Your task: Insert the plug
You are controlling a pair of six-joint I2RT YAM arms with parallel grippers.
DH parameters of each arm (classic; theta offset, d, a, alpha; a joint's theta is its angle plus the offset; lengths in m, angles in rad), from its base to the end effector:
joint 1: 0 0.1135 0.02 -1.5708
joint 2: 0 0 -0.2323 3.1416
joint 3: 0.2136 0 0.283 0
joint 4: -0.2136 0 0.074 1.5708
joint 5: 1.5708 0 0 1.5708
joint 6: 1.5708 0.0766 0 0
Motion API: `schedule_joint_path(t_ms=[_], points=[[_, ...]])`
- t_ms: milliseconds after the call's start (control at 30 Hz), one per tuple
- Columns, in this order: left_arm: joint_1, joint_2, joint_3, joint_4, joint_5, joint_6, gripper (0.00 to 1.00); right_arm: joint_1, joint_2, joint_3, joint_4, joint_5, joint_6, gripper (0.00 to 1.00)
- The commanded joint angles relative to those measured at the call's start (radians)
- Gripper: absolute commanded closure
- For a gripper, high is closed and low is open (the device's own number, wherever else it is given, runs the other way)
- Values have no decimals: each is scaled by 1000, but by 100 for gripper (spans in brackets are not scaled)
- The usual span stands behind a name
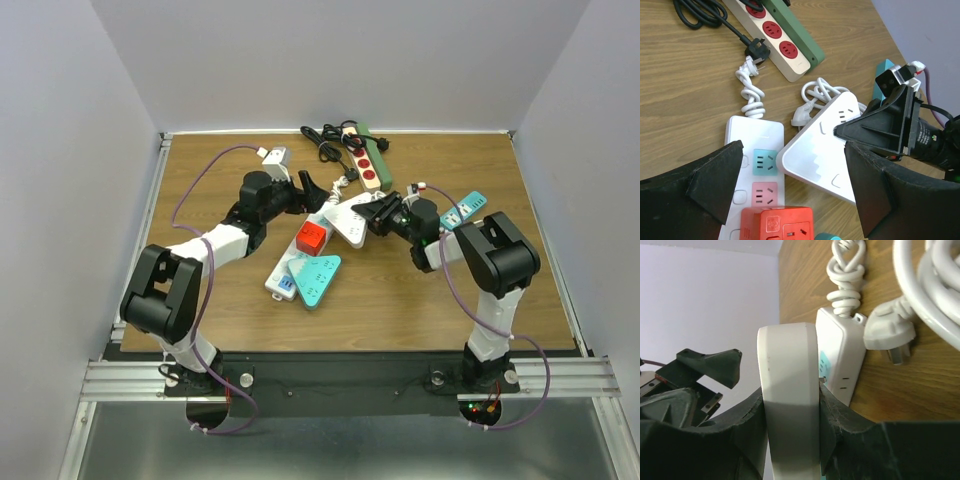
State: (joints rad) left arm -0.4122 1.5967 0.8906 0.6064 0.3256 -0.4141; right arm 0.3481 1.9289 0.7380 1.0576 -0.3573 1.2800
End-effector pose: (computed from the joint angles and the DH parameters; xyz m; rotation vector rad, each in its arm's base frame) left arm 0.3761 -0.1912 0.1973 0.2549 1.7261 -0.8867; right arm 0.3708 0.1630 0.0771 0.5918 1.8523 1.4598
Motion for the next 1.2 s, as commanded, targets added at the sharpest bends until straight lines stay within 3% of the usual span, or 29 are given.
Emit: schedule_joint_path(t_ms=[0,1167], points=[[-2,3,50,35,13,-5,7,14,13,23,128,32,19,100],[-5,63,79,-2,6,29,8,51,131,77,134,78,22,100]])
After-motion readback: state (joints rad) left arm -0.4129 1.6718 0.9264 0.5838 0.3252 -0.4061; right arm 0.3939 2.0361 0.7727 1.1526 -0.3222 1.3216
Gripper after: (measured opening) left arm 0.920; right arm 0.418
